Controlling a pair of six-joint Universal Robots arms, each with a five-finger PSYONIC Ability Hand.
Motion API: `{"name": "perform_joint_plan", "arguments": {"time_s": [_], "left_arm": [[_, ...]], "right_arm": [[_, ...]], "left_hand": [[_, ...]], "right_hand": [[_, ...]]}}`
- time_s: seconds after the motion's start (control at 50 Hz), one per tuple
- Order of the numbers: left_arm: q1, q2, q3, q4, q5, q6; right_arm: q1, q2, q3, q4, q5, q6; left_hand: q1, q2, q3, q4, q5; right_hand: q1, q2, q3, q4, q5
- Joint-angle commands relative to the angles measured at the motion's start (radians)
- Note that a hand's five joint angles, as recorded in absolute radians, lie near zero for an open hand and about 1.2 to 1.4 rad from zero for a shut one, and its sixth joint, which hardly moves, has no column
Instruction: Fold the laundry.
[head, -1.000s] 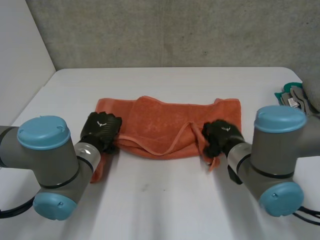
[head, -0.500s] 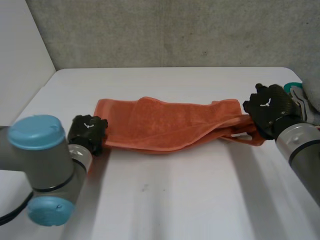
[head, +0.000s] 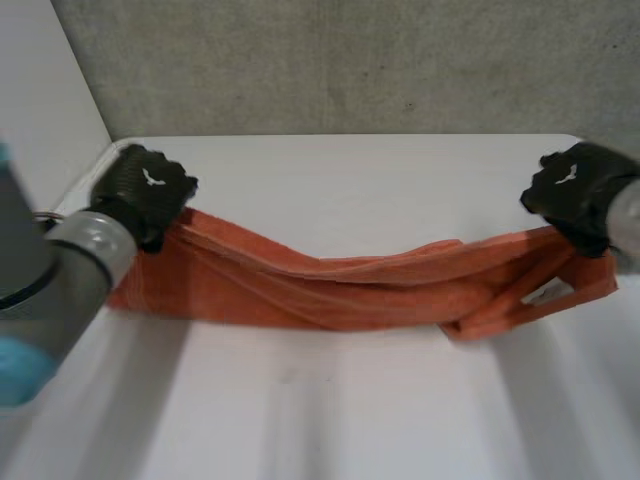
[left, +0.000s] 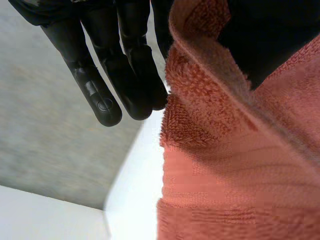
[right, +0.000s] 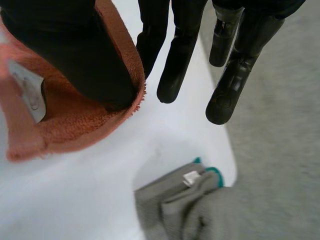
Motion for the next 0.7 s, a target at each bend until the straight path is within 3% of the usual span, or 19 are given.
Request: {"name": "perform_joint_plan", "arguments": {"time_s": [0.02,0.12,0.3,0.4,0.56,0.7], "left_arm": [[0.006,-0.342,0.282,0.025,0.000,-0.004],[0.004,-0.448,0.485,0.149,-0.002,-0.008],[-0.002,-0.358,0.620,0.601,-0.039,-0.080],[0.000,-0.269,0.564,0.612,-0.037,-0.149],[0.001,-0.229,0.311,0.588,-0.031,-0.165],[0.009,-0.244,0.053,0.586,-0.022,-0.162]], "right_arm": [[0.023,0.338,-0.285,-0.135,0.050,0.060],[0.051,0.470,-0.543,-0.368,0.118,0.166],[0.053,0.424,-0.684,-0.830,0.115,0.246],[0.062,0.378,-0.655,-0.869,0.113,0.249],[0.059,0.289,-0.354,-0.811,0.087,0.305],[0.053,0.162,0.051,-0.784,-0.054,0.312]], "left_hand": [[0.259,0.200,0.203,0.194,0.256],[0.259,0.200,0.203,0.194,0.256],[0.259,0.200,0.203,0.194,0.256],[0.259,0.200,0.203,0.194,0.256],[0.259,0.200,0.203,0.194,0.256],[0.259,0.200,0.203,0.194,0.256]], "right_hand": [[0.413,0.218,1.162,0.207,0.229],[0.413,0.218,1.162,0.207,0.229],[0.413,0.218,1.162,0.207,0.229],[0.413,0.218,1.162,0.207,0.229],[0.413,0.218,1.162,0.207,0.229],[0.413,0.218,1.162,0.207,0.229]]}}
